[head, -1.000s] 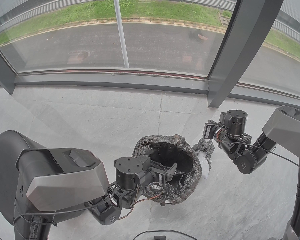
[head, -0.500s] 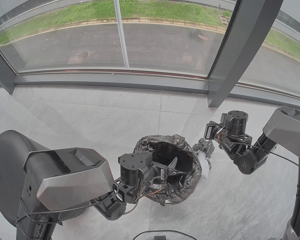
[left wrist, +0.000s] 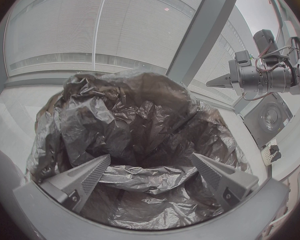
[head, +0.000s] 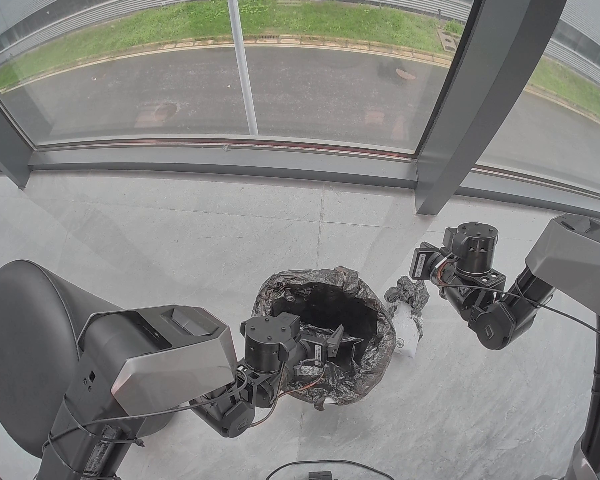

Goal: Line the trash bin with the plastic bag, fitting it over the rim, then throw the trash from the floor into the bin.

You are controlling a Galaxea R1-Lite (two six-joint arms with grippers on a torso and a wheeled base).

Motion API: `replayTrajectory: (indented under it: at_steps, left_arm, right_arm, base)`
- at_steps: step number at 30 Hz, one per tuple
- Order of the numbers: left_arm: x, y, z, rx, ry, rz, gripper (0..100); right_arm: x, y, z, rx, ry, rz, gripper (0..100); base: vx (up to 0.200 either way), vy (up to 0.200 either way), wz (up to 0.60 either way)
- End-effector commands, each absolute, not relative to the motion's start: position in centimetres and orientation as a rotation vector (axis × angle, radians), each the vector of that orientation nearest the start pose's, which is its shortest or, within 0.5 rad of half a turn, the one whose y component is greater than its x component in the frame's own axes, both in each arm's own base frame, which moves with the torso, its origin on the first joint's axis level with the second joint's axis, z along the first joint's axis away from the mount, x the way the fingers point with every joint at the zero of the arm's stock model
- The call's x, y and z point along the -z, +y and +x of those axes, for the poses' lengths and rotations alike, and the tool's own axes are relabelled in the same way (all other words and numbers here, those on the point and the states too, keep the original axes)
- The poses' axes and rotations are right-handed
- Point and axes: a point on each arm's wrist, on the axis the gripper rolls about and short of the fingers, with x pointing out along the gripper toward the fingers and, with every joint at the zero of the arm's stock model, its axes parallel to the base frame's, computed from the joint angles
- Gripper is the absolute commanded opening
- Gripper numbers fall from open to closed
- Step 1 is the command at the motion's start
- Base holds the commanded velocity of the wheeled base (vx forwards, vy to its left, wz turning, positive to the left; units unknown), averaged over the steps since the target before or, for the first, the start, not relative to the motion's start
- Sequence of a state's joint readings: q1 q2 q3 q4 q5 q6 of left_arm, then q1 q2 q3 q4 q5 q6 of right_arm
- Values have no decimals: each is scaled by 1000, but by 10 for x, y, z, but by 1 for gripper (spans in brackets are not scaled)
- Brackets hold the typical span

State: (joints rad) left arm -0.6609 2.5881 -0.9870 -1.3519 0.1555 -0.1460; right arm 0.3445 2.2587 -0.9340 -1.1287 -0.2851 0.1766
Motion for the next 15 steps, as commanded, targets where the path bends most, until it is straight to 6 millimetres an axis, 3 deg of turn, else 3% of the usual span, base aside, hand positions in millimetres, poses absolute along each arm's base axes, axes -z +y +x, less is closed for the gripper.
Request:
replayTrajectory:
  at_steps: [1,7,8,10,15]
  left_arm:
    - [21,-260,328,503,231,-65,100]
    - [-11,-268,306,554,194,-111,100]
    - [-27,-270,295,577,178,-138,100]
    - [-40,-270,286,593,168,-157,100]
    - [-70,-254,270,592,151,-223,100]
  right_arm:
    - [-60,131,384,-43,194,114,0]
    - [-59,131,384,-43,196,112,0]
    - [-58,131,384,-41,198,111,0]
    - [-58,131,383,-41,200,110,0]
    - [-51,131,384,-39,217,105,0]
  base:
    - [0,0,0]
    - [0,0,0]
    - [0,0,0]
    - [0,0,0]
    - [0,0,0]
